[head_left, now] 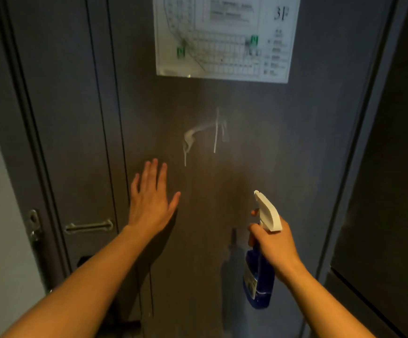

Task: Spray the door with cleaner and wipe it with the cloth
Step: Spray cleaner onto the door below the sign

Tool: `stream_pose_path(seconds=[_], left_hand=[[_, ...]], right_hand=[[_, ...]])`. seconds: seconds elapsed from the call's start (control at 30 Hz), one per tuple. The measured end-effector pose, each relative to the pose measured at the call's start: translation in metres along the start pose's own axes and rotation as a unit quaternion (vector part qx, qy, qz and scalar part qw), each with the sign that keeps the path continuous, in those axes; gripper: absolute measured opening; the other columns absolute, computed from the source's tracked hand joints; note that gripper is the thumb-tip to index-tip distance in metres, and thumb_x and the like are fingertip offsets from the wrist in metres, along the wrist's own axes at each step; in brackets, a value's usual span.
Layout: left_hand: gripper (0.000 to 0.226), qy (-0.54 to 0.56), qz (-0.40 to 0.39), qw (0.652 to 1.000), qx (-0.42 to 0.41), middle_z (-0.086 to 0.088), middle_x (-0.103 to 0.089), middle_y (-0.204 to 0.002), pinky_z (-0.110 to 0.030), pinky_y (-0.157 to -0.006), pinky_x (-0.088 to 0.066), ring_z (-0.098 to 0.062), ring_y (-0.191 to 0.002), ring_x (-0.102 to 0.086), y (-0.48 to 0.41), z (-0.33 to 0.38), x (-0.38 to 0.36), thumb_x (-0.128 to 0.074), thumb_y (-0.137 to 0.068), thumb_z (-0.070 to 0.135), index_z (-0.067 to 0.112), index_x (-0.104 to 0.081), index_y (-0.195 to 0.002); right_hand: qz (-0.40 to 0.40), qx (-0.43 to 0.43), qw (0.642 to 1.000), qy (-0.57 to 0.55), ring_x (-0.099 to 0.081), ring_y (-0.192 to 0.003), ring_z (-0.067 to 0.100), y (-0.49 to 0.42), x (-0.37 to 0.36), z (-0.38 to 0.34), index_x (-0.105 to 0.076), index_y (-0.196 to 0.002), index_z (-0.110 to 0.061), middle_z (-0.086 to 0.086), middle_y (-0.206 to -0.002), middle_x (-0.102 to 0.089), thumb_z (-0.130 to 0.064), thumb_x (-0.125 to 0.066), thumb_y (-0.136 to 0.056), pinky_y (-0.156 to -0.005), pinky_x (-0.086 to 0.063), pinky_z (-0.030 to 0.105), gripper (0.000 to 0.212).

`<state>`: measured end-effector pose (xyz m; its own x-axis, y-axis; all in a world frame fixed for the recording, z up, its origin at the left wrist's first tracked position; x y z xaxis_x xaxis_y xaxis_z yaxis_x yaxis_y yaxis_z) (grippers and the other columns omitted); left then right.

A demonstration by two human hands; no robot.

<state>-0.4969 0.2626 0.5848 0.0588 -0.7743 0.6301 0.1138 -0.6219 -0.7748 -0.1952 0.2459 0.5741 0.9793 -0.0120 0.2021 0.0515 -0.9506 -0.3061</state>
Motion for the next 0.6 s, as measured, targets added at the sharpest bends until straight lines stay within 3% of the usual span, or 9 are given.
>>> stream_pose_path(seconds=[0.1, 0.23, 0.47, 0.6], left_hand=[[0.088, -0.039, 0.036, 0.999, 0.005, -0.013, 0.000, -0.171, -0.054, -0.125, -0.001, -0.027, -0.158, 0.005, -0.051, -0.014, 0.014, -0.037, -0.097, 0.064, 0.013, -0.006, -0.163], [0.092, -0.074, 0.021, 0.997, 0.010, -0.009, 0.014, -0.170, -0.055, -0.125, 0.005, -0.022, -0.157, 0.016, -0.079, -0.032, 0.004, -0.025, -0.096, 0.073, 0.016, 0.005, -0.162], [0.096, -0.119, 0.042, 0.992, 0.012, -0.012, 0.005, -0.171, -0.055, -0.125, 0.006, -0.024, -0.158, 0.007, -0.084, -0.037, -0.011, -0.027, -0.093, 0.075, 0.013, -0.004, -0.163], [0.096, -0.125, 0.051, 0.991, 0.013, -0.013, 0.002, -0.171, -0.057, -0.125, 0.003, -0.024, -0.158, 0.005, -0.085, -0.038, -0.015, -0.025, -0.092, 0.076, 0.013, -0.007, -0.163]], right_hand=[[-0.018, 0.012, 0.999, -0.034, -0.057, -0.054, 0.020, -0.022, -0.017, -0.036, -0.066, -0.104, -0.021, 0.012, -0.066, -0.062, 0.001, -0.060, -0.088, -0.053, -0.051, 0.032, 0.028], [-0.047, 0.032, 0.995, -0.077, -0.057, -0.052, 0.019, -0.040, -0.029, -0.077, -0.064, -0.104, -0.013, 0.014, -0.065, -0.059, 0.004, -0.058, -0.089, -0.051, -0.051, 0.025, 0.023], [-0.072, 0.060, 0.992, -0.080, -0.061, -0.056, 0.021, -0.060, -0.046, -0.116, -0.064, -0.095, -0.015, 0.010, -0.066, -0.060, -0.001, -0.059, -0.088, -0.054, -0.052, 0.029, 0.016], [-0.067, 0.070, 0.994, -0.060, -0.063, -0.060, 0.023, -0.069, -0.049, -0.128, -0.062, -0.087, -0.020, 0.020, -0.072, -0.066, -0.008, -0.061, -0.091, -0.057, -0.053, 0.033, 0.013]])
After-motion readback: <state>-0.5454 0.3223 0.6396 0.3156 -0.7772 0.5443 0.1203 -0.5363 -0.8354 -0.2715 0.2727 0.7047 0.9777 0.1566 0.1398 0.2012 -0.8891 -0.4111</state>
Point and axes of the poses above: each hand's wrist, its own y-axis away from the middle knuckle, its own x-axis out of the back of the hand, z = x × y, the point moved 1 cm from there along -y, towards the middle knuckle
